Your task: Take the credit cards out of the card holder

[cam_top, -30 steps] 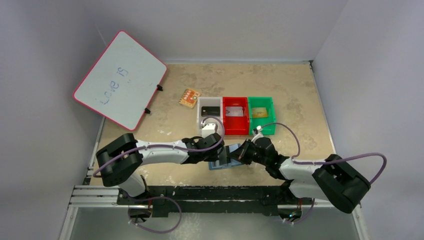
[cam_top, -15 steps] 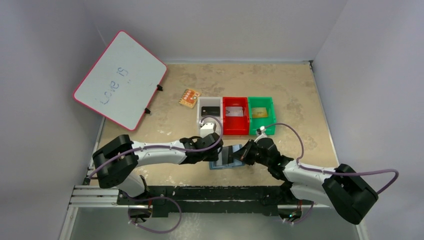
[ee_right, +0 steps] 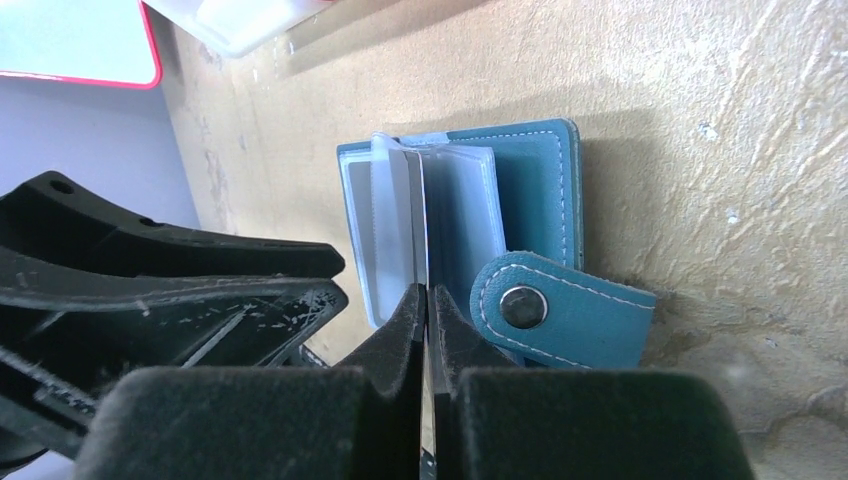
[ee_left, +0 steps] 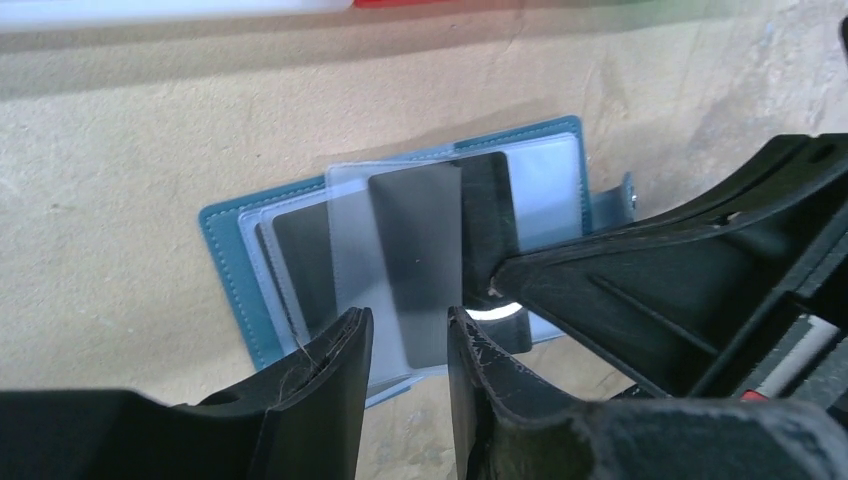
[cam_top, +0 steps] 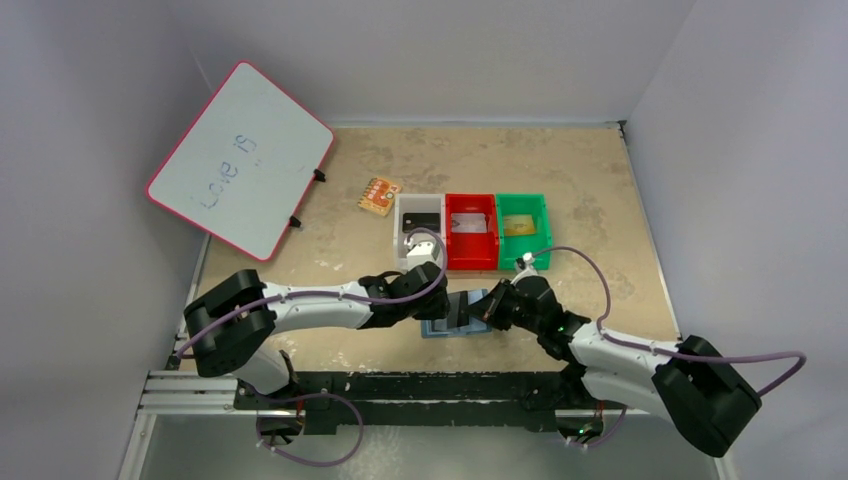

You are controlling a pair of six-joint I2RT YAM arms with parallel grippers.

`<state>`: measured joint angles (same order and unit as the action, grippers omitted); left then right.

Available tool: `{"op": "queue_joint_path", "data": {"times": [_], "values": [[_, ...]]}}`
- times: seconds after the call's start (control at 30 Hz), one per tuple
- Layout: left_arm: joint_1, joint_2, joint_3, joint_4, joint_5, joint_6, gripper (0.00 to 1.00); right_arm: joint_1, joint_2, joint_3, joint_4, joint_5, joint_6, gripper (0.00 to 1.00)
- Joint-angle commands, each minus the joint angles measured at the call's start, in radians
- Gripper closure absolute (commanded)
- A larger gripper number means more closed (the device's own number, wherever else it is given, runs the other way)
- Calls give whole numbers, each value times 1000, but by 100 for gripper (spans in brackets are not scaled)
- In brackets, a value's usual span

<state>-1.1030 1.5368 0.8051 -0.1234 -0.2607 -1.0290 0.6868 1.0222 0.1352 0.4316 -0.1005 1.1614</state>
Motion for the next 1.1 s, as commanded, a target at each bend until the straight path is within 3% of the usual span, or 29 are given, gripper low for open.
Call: {"op": "queue_joint_path", "data": {"times": [0.0,0.17,0.3,0.63,1.07], "values": [[-6,6,2,85,-3,-10,66,-6,18,-4,25,0,9,100],[-5,54,6,8,-84,-45,64,-7,11,-3,2,13,7,100],[-6,85,-12,20,-69,-46,64,-8,-8,-3,-15,13,3,100],[-8,126,-23,-67,-109,-62,74,-9,-166,50,-255,93,-19,100],[-8,121,3,13,-5,-13,74,-10,-412,127,-517,145,-39,100]]}}
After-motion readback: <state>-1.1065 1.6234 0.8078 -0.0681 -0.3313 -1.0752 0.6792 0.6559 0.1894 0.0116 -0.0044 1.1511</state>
